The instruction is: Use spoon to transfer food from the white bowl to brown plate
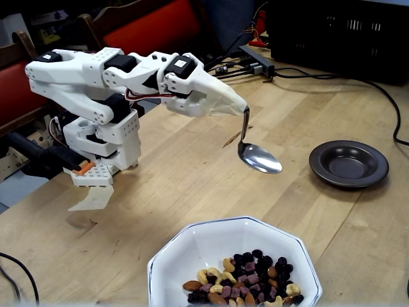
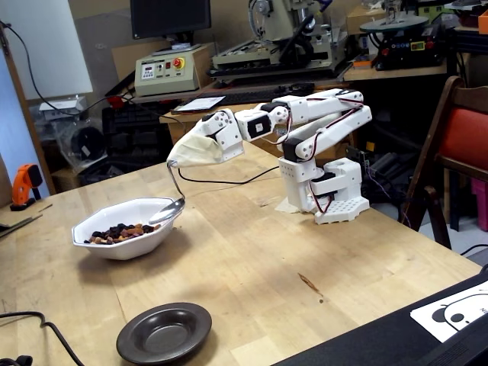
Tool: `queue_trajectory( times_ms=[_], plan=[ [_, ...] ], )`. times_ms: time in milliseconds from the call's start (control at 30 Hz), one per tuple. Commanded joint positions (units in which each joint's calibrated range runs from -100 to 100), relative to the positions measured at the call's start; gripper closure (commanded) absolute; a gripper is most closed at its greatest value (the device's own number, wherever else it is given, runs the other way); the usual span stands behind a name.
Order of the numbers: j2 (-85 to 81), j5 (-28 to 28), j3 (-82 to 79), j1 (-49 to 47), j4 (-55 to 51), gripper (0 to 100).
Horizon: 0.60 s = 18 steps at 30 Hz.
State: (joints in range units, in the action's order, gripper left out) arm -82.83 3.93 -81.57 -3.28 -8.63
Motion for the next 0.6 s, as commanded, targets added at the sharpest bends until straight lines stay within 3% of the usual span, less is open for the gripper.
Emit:
queue_trajectory(
  times_ms=[0, 300, 567],
  plan=[
    [0.2, 0.1, 10.9, 0.5, -3.0, 98],
    [5.1, -0.4, 19.4, 0.6, -4.7, 98],
    [17.9, -8.6, 27.4, 0.6, -4.5, 98]
  ],
)
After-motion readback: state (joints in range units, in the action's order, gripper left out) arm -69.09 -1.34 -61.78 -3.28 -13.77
